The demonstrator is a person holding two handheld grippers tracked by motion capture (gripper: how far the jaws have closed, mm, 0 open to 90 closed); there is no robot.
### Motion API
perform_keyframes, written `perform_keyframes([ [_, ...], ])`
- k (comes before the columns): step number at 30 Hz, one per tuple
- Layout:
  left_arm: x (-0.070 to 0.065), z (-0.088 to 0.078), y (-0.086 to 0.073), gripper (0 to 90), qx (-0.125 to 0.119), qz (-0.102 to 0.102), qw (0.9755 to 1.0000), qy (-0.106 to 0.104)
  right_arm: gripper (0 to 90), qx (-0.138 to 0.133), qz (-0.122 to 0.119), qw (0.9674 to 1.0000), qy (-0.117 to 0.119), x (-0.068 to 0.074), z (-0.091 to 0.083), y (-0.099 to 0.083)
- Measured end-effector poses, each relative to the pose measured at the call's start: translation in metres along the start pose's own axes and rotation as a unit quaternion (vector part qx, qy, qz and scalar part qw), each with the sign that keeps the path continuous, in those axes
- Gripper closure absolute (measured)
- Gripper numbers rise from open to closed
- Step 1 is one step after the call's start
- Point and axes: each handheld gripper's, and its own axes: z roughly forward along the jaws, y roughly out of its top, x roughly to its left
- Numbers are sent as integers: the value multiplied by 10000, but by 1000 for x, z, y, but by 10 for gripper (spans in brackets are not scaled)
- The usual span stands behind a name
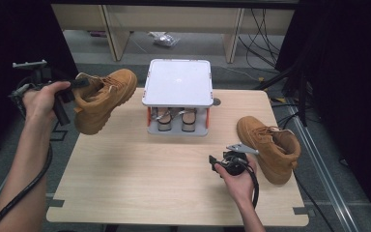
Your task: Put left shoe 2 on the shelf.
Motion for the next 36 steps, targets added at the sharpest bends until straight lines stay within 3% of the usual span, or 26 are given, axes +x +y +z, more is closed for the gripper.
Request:
perform_keyframes([
  [3,-1,0,1,823,-31,-34,10000,-27,393,-47,11,9999,88,-1,1,0],
  [10,-8,4,5,823,-104,-98,9999,-67,393,-1,0,10000,45,1,0,1],
  [18,-14,7,11,823,-124,-56,9999,-45,393,15,31,10000,27,0,0,0],
  [19,-14,7,11,823,-124,-56,9999,-45,393,-56,31,9999,105,-1,1,-1],
  [21,-15,8,13,823,-161,-59,9998,-108,393,-57,36,10000,21,-1,0,0],
  [34,-29,12,23,823,-189,-52,9996,-190,393,-83,54,9999,80,-2,-1,0],
  [36,-33,15,23,822,-179,-55,9996,-220,392,-38,57,10000,1,-2,-2,0],
])
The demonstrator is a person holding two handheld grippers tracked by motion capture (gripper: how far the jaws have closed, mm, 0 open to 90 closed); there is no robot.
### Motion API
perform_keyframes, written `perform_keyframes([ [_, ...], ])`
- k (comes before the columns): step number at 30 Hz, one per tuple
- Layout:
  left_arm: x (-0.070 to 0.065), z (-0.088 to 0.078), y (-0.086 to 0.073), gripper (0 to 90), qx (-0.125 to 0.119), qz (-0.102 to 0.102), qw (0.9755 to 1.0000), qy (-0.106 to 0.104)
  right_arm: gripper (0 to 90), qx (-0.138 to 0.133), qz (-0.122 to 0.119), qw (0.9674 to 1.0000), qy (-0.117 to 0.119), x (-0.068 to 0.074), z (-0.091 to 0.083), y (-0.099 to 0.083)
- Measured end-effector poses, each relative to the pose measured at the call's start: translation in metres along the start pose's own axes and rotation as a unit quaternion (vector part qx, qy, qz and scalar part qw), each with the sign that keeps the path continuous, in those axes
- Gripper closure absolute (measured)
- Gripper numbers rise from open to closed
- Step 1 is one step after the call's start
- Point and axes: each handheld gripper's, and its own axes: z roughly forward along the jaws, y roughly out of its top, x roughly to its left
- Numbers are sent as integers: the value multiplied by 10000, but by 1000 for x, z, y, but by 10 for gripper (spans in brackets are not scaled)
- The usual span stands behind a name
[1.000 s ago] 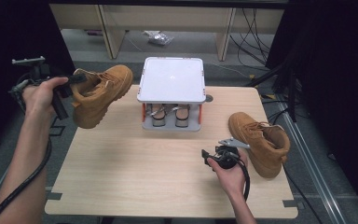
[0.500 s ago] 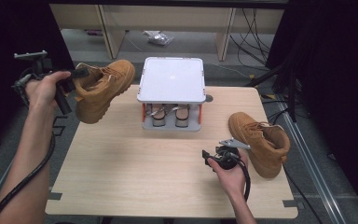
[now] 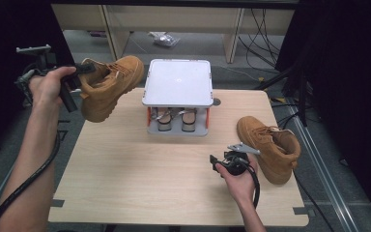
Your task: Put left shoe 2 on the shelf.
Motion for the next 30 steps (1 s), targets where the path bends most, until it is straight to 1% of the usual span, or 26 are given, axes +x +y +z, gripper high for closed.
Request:
perform_keyframes([
  [2,-1,2,0,823,4,-8,10000,-18,392,7,-5,10000,7,0,0,0],
  [4,-3,4,1,822,-4,-36,10000,-48,392,-43,3,10000,81,-1,2,-1],
  [6,-7,7,2,822,28,13,10000,-70,392,8,-9,10000,9,0,0,0],
  [8,-8,8,3,822,23,12,10000,-74,392,15,-12,10000,6,0,0,0],
  [9,-10,9,3,822,23,9,10000,-95,392,-24,8,10000,48,0,2,0],
  [10,-11,10,4,822,22,5,9999,-102,392,43,238,9997,76,4,2,-1],
  [12,-13,12,4,822,18,-10,9999,-113,392,38,230,9997,65,4,2,-1],
  [13,-14,15,4,822,27,-3,9999,-119,392,12,161,9998,74,4,2,-2],
  [14,-14,15,4,823,27,-3,9999,-119,392,12,161,9998,74,4,2,-2],
  [15,-15,16,4,823,22,-27,9999,-125,392,-22,-38,10000,42,0,3,-1],
  [16,-16,17,5,822,35,1,9999,-140,392,29,-27,10000,12,2,2,-1],
  [17,-17,18,5,822,39,13,9999,-142,392,-18,-21,10000,91,2,3,-2],
  [19,-20,20,5,822,38,7,9999,-161,392,-5,-14,9999,115,2,3,-2],
  [20,-21,22,6,822,42,14,9999,-144,392,47,197,9998,83,6,3,-3],
  [22,-23,24,6,822,35,-3,9999,-163,392,43,153,9998,78,5,3,-3],
  [23,-25,26,6,822,38,-5,9998,-189,392,30,114,9999,-2,4,4,-3],
  [25,-25,27,6,822,46,-3,9998,-176,392,49,89,9999,-16,4,4,-3],
  [26,-26,29,6,822,36,-19,9998,-212,392,81,46,10000,9,3,3,-3],
  [27,-27,30,6,822,50,-21,9998,-182,392,62,74,9999,51,3,4,-4],
  [28,-28,31,6,822,48,-14,9998,-172,391,74,212,9997,103,6,4,-4],
  [29,-29,34,5,822,73,-2,9998,-163,391,103,145,9998,84,6,5,-4],
  [30,-29,34,5,822,73,-2,9998,-163,391,108,145,9998,94,6,5,-5],
])
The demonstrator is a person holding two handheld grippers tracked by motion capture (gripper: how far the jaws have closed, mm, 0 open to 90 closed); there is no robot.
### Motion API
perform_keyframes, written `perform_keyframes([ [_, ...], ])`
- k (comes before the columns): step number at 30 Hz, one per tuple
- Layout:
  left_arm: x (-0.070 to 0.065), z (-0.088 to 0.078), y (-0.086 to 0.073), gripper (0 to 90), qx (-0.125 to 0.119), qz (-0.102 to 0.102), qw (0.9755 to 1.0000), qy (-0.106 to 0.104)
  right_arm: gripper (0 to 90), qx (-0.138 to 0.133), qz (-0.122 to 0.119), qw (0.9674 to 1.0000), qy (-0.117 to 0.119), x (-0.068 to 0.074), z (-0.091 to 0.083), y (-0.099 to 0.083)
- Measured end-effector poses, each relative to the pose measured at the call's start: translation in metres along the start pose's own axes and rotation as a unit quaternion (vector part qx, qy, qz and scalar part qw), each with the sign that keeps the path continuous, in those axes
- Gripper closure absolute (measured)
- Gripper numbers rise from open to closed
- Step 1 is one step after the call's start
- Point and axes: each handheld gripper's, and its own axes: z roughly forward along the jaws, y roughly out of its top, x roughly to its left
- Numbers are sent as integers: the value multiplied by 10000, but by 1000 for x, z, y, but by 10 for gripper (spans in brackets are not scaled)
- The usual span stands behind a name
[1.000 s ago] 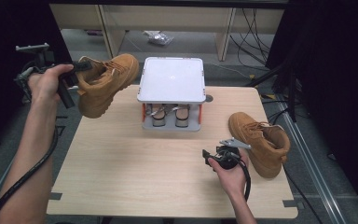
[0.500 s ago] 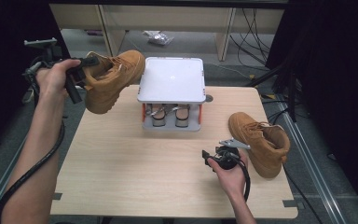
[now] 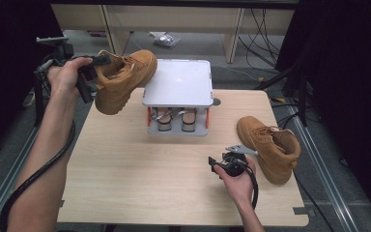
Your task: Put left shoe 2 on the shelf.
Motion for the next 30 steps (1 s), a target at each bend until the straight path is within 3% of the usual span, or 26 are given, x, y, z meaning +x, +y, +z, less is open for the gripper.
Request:
perform_keyframes([
  [6,-3,7,-1,822,-1,-15,10000,7,391,-42,56,10000,-66,0,0,0],
  [14,-9,13,0,822,2,-43,10000,-26,391,-21,-42,9999,-113,-2,0,0],
  [30,-23,39,1,821,77,-97,9999,-20,390,-58,45,10000,-32,-5,-3,1],
])
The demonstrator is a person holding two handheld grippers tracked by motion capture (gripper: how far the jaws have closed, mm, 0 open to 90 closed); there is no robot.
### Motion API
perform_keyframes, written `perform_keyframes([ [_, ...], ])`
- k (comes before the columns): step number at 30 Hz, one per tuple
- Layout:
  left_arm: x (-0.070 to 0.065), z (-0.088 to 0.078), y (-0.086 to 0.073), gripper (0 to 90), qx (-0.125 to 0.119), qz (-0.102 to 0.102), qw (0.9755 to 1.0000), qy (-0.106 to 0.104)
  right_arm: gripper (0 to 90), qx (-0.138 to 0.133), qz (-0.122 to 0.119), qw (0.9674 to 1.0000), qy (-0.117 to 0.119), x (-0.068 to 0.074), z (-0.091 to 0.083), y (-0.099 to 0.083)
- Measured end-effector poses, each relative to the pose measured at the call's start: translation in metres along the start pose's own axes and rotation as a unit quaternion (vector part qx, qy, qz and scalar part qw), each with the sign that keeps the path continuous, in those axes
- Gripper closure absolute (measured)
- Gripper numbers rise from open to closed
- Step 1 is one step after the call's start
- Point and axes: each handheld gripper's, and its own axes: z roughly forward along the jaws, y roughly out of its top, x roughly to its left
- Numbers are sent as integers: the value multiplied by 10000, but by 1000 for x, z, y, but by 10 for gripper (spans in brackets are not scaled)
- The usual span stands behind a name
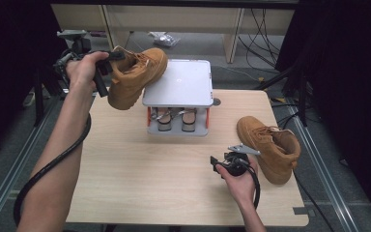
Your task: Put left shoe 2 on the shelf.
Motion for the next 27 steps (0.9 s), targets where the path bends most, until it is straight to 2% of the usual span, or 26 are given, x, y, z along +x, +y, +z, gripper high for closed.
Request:
perform_keyframes([
  [2,-3,3,1,821,11,-5,10000,-2,390,40,-27,9999,-98,-1,-1,1],
  [5,-7,8,3,821,11,47,10000,-23,390,-10,2,10000,-16,-1,-1,1],
  [10,-14,14,4,821,11,50,10000,-4,390,3,73,10000,-29,-1,-2,0],
  [16,-20,23,7,820,45,63,10000,-16,389,4,31,10000,-15,-2,-2,0],
  [18,-21,26,6,820,47,52,10000,-18,389,12,-34,9999,-146,-3,-1,1],
  [20,-22,29,6,820,54,36,10000,-4,389,-22,22,10000,-31,-3,-1,0],
  [22,-23,32,5,820,72,22,10000,4,389,-7,4,9999,-100,-3,-1,0],
  [27,-25,37,4,820,91,48,9999,-20,388,-12,2,10000,-48,-4,0,-1],
])
